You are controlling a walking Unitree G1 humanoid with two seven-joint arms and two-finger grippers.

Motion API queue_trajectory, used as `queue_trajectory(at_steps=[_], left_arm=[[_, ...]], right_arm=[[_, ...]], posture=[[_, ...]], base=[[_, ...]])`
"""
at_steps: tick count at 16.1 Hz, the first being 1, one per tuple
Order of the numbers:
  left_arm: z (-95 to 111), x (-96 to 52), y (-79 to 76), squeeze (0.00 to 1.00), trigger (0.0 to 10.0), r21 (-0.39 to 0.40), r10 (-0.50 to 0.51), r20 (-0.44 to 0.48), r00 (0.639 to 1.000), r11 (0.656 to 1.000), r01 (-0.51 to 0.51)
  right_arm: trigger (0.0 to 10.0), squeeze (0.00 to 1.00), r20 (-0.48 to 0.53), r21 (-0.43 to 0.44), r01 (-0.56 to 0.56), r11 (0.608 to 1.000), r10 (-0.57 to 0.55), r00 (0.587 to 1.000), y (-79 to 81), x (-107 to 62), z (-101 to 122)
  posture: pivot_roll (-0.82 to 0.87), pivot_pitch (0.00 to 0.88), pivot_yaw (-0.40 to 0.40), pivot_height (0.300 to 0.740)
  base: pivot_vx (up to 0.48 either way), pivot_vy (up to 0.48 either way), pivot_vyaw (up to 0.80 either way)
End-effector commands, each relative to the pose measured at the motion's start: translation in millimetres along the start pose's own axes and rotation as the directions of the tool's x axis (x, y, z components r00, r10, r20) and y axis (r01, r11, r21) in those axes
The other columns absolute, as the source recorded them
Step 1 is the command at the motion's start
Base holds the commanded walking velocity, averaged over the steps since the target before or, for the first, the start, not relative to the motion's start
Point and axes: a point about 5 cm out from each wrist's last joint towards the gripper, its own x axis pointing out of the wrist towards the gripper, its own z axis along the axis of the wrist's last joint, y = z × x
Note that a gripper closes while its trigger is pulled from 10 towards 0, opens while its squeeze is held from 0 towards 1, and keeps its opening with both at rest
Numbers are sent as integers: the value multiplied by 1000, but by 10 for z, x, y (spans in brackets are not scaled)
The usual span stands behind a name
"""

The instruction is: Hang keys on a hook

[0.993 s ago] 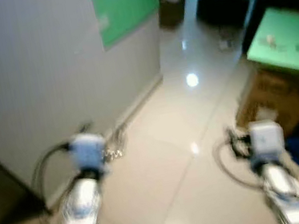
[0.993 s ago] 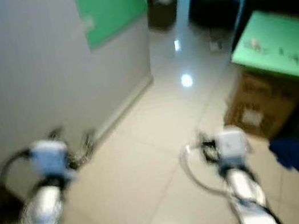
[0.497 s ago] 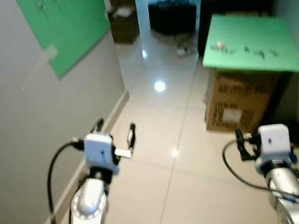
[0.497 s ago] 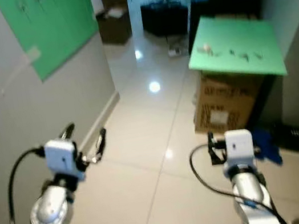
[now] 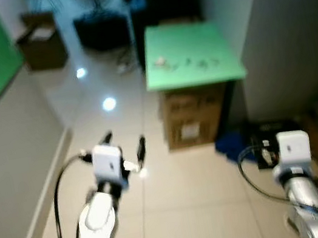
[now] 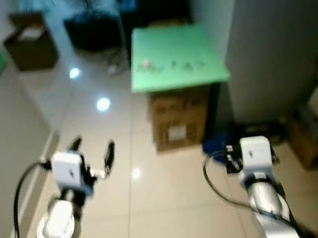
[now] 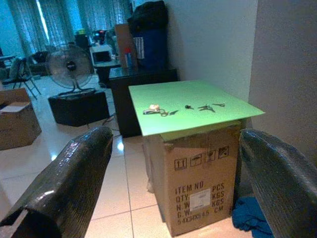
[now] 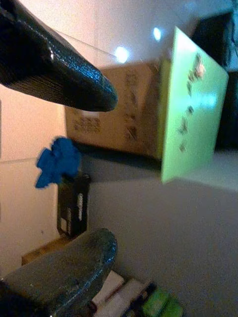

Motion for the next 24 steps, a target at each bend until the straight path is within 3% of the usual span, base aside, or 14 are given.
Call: queue_trajectory(at_steps=[1, 5, 7, 11, 13, 16, 20, 21, 24], left_arm=[[-26, -50, 104, 0, 10000, 17, 37, -14, 999, 999, -37], [-51, -69, 108, 0, 10000, 14, 67, -21, 998, 998, -66], [-50, -72, 122, 0, 10000, 16, 97, -15, 995, 995, -97], [-30, -50, 155, 0, 10000, 23, 119, -3, 993, 993, -119], [-25, -35, 174, 0, 10000, 26, 128, 0, 992, 991, -128], [-17, -23, 180, 0, 10000, 30, 127, 3, 992, 991, -127], [-19, -19, 154, 0, 10000, 31, 115, 3, 993, 993, -115], [-14, -5, 133, 0, 10000, 30, 109, 4, 994, 994, -109], [-13, -12, 126, 0, 10000, 27, 102, 4, 995, 994, -102]], right_arm=[[10000, 0, 29, 4, -19, 1000, 19, 999, 82, 13, 64], [10000, 0, 45, -32, -24, 999, 25, 999, 73, 28, 79], [10000, 0, 92, -128, -51, 990, 63, 994, 116, 62, 129], [10000, 0, 102, -119, -113, 986, 126, 987, 177, 71, 179], [10000, 0, 115, -154, -159, 975, 177, 977, 236, 32, 184], [10000, 0, 123, -134, -148, 980, 164, 979, 253, 36, 189], [10000, 0, 113, -72, -141, 987, 148, 982, 218, 37, 179], [10000, 0, 86, -18, -171, 985, 172, 981, 224, 49, 163], [10000, 0, 74, -15, -172, 985, 173, 982, 233, 50, 157]], posture=[[-105, 0, -12, 740], [-103, 3, -30, 740], [-101, 7, -40, 740], [-102, 8, -37, 740], [-103, 10, -33, 740], [-105, 15, -27, 740], [-109, 22, -27, 740], [-111, 25, -24, 740], [-114, 29, -21, 740]], base=[[472, 0, -800], [472, 0, -516], [476, 0, 0], [472, 0, 0], [472, 0, 800], [475, 0, 800], [476, 0, 0], [472, 0, 0], [472, 0, 0]])
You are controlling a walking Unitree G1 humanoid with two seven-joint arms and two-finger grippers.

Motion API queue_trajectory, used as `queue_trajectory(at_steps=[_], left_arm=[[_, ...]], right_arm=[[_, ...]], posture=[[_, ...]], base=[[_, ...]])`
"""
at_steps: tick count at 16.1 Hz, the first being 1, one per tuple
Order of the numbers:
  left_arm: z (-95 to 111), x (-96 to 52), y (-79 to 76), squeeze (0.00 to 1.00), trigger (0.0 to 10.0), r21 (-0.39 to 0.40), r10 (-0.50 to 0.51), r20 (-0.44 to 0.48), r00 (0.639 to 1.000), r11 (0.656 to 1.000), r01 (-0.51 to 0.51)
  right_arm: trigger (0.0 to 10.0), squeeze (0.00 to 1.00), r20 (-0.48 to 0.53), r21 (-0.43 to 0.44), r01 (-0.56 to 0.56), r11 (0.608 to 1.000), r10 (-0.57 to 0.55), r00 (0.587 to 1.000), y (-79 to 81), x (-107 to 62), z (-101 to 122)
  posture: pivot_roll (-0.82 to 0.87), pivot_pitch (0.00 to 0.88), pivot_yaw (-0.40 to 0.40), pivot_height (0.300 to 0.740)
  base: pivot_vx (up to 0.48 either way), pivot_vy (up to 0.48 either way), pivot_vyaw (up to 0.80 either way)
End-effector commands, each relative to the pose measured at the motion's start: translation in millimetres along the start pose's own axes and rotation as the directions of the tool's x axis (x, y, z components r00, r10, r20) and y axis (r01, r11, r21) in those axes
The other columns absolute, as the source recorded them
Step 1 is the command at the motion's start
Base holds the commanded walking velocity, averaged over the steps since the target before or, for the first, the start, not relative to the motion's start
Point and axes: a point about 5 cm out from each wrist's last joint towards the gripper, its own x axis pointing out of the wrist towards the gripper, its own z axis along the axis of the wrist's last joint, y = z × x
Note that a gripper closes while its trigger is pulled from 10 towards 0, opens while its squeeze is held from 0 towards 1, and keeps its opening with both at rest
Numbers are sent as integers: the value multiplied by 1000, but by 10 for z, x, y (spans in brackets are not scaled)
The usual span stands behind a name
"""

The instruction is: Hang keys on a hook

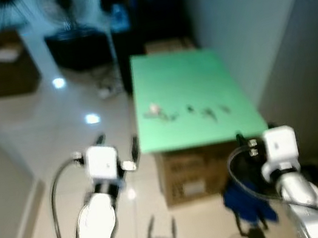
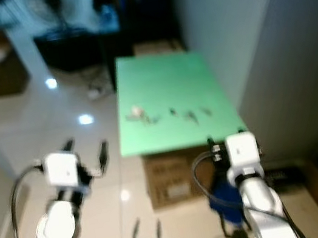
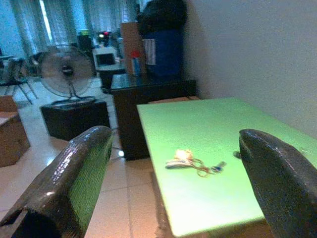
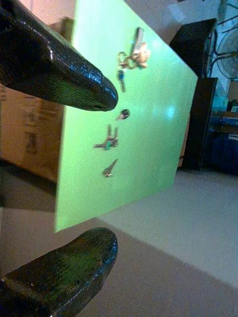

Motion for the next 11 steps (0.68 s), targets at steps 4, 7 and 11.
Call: queue_trajectory(at_steps=[4, 7, 11], left_arm=[[-2, -33, 93, 0, 10000, 24, 14, -6, 1000, 1000, -14], [-2, -20, 82, 0, 10000, 23, 11, -8, 1000, 1000, -11], [6, 3, 81, 0, 10000, 21, 11, -8, 1000, 1000, -11]], right_arm=[[10000, 0, 9, -82, -37, 996, 38, 999, 79, 37, 27], [10000, 0, 0, -111, 1, 994, -1, 1000, 57, 60, 0], [10000, 0, 15, -114, 6, 994, -4, 1000, 37, 81, 29]], posture=[[-113, 29, -19, 740], [-112, 27, -21, 740], [-111, 27, -22, 740]], base=[[472, 0, 0], [475, 0, 0], [472, 0, 0]])
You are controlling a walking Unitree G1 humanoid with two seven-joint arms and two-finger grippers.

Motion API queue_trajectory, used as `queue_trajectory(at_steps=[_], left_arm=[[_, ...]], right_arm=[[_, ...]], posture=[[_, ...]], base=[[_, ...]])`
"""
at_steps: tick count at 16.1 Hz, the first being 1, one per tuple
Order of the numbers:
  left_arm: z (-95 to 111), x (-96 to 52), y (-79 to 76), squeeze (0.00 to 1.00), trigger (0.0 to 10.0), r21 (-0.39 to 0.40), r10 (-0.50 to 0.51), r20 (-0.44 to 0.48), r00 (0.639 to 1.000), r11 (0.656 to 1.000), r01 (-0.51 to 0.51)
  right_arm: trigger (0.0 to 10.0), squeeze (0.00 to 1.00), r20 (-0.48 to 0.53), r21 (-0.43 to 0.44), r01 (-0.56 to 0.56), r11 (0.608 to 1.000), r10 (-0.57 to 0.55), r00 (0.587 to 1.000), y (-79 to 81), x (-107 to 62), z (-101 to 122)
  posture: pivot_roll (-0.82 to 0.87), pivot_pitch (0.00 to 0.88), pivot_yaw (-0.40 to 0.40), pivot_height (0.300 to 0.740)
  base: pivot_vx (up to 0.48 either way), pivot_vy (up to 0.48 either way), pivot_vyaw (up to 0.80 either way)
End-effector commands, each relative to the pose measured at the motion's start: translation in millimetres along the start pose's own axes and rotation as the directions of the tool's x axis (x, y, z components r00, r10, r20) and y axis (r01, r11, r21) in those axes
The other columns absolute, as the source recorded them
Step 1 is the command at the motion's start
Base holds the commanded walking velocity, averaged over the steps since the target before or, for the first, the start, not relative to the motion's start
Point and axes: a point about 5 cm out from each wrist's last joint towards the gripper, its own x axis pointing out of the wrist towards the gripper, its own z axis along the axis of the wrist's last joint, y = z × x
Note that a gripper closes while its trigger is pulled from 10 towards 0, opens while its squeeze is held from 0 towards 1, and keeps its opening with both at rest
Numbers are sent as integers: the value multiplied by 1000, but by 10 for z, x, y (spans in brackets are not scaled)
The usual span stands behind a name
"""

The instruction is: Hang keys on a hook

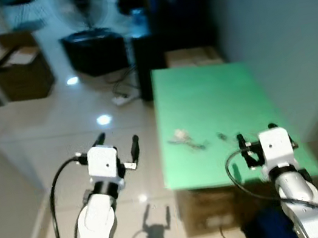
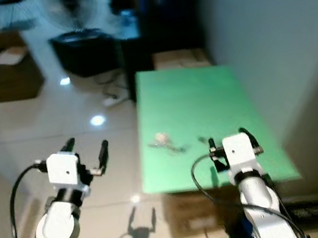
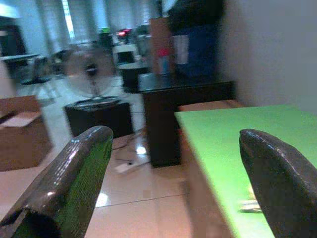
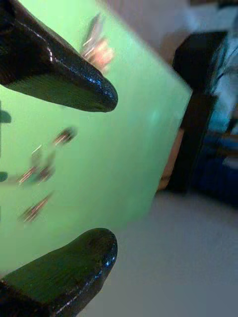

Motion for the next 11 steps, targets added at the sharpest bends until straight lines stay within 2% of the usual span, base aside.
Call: queue_trajectory(at_steps=[1, 3, 9, 11], left_arm=[[5, 2, 39, 0, 10000, 11, 5, -5, 1000, 1000, -5], [-17, 15, 16, 0, 10000, -1, -7, -28, 1000, 1000, 7], [-26, 24, -35, 0, 10000, 16, -24, -30, 999, 1000, 25], [-36, 20, -26, 0, 10000, 18, -25, -38, 999, 1000, 26]], right_arm=[[10000, 0, 19, 3, -6, 1000, 6, 1000, 27, 5, 33], [10000, 0, 20, 2, 0, 1000, 0, 1000, 23, 8, 29], [10000, 0, 20, -20, -9, 1000, 9, 1000, 9, 14, 21], [10000, 0, 21, -33, -26, 999, 26, 999, 41, 18, 26]], posture=[[-111, 27, -21, 740], [-111, 26, -19, 740], [-121, 34, -14, 740], [-121, 36, -11, 740]], base=[[472, 0, 0], [412, 0, 0], [0, 0, 0], [0, -353, 0]])
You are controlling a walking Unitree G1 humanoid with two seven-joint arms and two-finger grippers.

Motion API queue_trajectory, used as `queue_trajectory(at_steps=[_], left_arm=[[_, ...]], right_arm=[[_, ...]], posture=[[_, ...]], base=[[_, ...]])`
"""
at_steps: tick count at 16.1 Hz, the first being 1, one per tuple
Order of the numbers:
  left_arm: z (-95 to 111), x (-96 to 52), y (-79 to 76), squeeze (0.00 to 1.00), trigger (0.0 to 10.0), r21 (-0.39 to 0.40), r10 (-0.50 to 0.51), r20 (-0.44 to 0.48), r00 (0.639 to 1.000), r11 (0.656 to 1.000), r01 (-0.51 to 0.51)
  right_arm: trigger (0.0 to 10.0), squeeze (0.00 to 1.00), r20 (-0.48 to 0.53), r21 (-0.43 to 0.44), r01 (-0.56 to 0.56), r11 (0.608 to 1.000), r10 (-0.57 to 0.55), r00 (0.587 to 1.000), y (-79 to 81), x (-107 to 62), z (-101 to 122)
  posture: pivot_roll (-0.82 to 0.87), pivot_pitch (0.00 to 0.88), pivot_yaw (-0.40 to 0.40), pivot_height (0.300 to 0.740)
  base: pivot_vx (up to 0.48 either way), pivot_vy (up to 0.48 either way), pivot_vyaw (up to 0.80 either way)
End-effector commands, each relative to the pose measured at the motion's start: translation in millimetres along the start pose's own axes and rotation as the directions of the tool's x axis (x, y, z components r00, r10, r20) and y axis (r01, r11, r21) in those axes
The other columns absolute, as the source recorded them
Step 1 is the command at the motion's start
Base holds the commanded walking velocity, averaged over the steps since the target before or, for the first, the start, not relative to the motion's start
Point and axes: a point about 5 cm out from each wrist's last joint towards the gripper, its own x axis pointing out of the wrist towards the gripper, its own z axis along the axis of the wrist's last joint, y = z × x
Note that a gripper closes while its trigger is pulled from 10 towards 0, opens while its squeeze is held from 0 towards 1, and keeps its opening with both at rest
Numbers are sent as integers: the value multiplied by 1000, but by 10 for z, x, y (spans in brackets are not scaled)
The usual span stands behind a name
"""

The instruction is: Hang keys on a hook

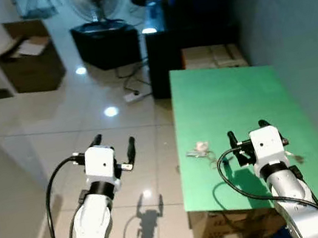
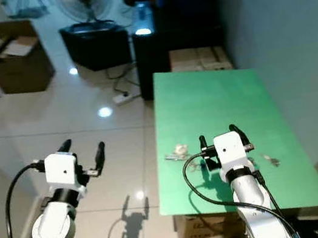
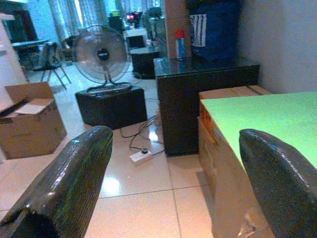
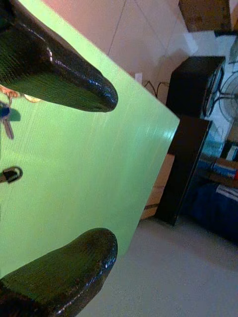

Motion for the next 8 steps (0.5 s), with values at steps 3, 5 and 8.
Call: queue_trajectory(at_steps=[3, 5, 8], left_arm=[[-8, 13, -35, 0, 10000, 13, -21, -9, 1000, 1000, 21], [-9, 12, -25, 0, 10000, 17, -22, -10, 1000, 1000, 22], [-2, 19, -40, 0, 10000, 24, -25, -8, 1000, 999, 25]], right_arm=[[10000, 0, -5, -8, 13, 1000, -13, 1000, -39, 16, -9], [10000, 0, -23, 40, 35, 999, -34, 999, -46, 16, -25], [10000, 0, -33, 36, 12, 999, -11, 999, -34, 6, -38]], posture=[[-120, 37, -10, 740], [-120, 37, -8, 740], [-121, 34, -12, 740]], base=[[0, -376, 0], [0, -386, 0], [0, -382, 0]])
